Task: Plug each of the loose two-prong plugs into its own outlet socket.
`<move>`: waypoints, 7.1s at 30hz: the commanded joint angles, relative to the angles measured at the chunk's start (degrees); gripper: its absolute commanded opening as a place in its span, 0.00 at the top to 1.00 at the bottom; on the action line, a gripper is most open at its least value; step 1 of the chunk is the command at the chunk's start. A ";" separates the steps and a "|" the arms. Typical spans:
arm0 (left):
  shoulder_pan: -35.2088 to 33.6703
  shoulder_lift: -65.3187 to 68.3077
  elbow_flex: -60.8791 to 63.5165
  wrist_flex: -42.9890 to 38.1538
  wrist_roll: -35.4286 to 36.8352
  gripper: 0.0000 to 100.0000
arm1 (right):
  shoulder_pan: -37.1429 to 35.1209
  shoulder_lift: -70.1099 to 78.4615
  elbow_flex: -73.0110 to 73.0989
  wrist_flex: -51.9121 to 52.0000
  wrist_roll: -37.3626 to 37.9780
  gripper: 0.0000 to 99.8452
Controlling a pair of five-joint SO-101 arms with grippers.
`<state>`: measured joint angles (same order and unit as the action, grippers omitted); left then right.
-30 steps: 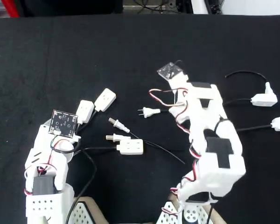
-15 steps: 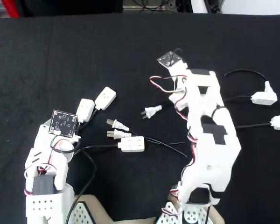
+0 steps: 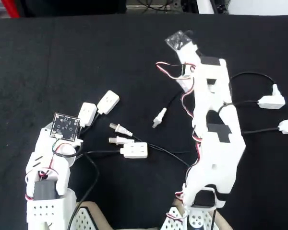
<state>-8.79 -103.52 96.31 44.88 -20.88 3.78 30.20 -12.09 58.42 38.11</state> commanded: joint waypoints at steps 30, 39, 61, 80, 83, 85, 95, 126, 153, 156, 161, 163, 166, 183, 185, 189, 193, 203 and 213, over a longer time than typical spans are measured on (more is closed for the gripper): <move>-0.31 -0.26 1.01 0.26 -0.35 0.97 | -15.38 -4.88 -4.53 29.27 -43.34 0.89; -0.31 -0.26 1.01 0.26 -0.44 0.97 | -15.47 -1.27 -4.62 28.92 -58.73 0.80; -0.40 -0.26 1.01 0.26 -0.44 0.97 | -15.21 7.52 -4.44 21.71 -71.12 0.97; -0.40 -0.26 1.01 0.26 -0.44 0.97 | -11.60 10.51 -13.93 24.70 -18.37 0.99; -0.40 -0.26 1.01 0.26 -0.44 0.97 | -11.08 13.14 -14.55 26.99 -11.08 0.99; -0.40 -0.26 1.01 0.26 -0.44 0.97 | -11.08 14.29 -14.55 29.10 -8.44 0.99; -0.40 -0.26 1.01 0.26 -0.44 0.97 | -11.16 15.78 -21.23 40.97 -6.07 0.90; -0.40 -0.26 1.01 0.26 -0.44 0.97 | -10.11 7.52 -7.16 42.37 -6.07 0.86; -0.31 -0.26 1.01 0.26 -0.44 0.97 | -10.20 7.08 -7.08 34.99 -9.58 0.97; -0.31 -0.26 1.01 0.26 -0.44 0.97 | -10.11 7.08 -6.99 34.11 -9.67 0.98; -0.31 -0.26 1.01 0.26 -0.44 0.97 | -10.11 5.49 -5.49 32.44 -9.67 0.97; -0.31 -0.26 1.01 0.26 -0.44 0.97 | -10.20 5.49 -3.74 30.42 -9.67 0.97; -0.31 -0.26 1.01 0.26 -0.44 0.97 | -10.20 6.11 -1.54 28.04 -9.67 0.97; -0.13 -0.26 1.01 0.26 -0.26 0.97 | -10.29 -19.38 21.23 10.29 -15.21 0.99; -0.13 -0.26 1.01 0.26 -0.26 0.97 | -11.34 -25.80 27.56 5.19 -15.30 0.99; 0.04 -0.26 1.01 0.26 -0.26 0.97 | -14.15 -38.11 39.16 -3.52 -19.34 0.99; 0.13 -0.26 1.01 0.26 -0.18 0.97 | -15.47 -49.19 48.31 -10.37 -22.15 0.99; 8.66 -0.79 -0.22 -0.44 0.00 0.97 | -27.25 -68.70 66.77 -23.65 -22.51 0.99; 16.22 -0.79 -6.46 -9.93 18.73 0.97 | -29.71 -95.52 80.75 -34.55 -29.80 0.99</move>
<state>6.42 -103.60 93.49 41.10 -10.59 -24.70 -56.04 65.98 26.95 9.54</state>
